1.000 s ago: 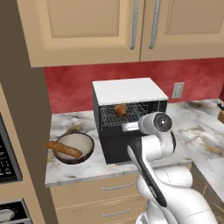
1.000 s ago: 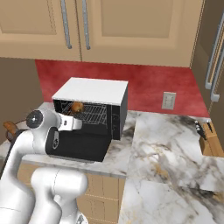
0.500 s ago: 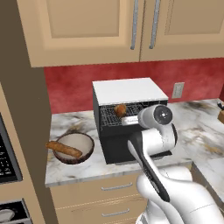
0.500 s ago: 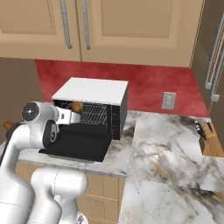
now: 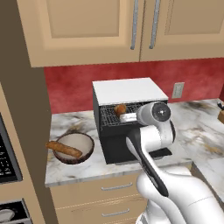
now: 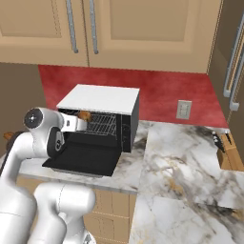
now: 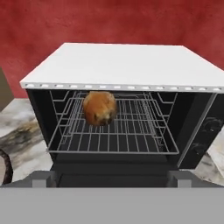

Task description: Pick up the heated bread from the toaster oven and place it in the bowl. Then move the bread bowl to the dining counter.

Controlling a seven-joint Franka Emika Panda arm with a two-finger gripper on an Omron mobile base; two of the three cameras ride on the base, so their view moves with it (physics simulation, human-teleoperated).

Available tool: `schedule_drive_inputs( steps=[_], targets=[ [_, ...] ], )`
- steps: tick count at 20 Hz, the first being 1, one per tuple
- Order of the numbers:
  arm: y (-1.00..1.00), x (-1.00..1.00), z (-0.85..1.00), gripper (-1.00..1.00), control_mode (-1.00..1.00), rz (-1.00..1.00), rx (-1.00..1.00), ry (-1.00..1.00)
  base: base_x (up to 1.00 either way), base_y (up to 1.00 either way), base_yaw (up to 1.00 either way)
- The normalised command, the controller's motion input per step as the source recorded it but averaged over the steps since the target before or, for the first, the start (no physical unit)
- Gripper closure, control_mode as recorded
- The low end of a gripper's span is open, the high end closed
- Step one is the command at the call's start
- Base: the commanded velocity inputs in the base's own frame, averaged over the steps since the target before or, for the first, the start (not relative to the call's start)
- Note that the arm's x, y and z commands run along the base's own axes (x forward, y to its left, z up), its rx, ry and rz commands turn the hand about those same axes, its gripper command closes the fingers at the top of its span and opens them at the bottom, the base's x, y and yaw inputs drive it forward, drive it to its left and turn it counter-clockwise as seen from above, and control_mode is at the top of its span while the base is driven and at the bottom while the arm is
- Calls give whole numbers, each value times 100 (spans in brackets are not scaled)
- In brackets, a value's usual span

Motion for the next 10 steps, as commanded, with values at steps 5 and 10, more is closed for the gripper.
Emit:
schedule_drive_inputs(
  steps=[5,10],
  targets=[
    [9,34,11,-100,-100,2,1,15,0,0,0],
    [0,4,-34,-100,-100,2,11,-4,0,0,0]
  ],
)
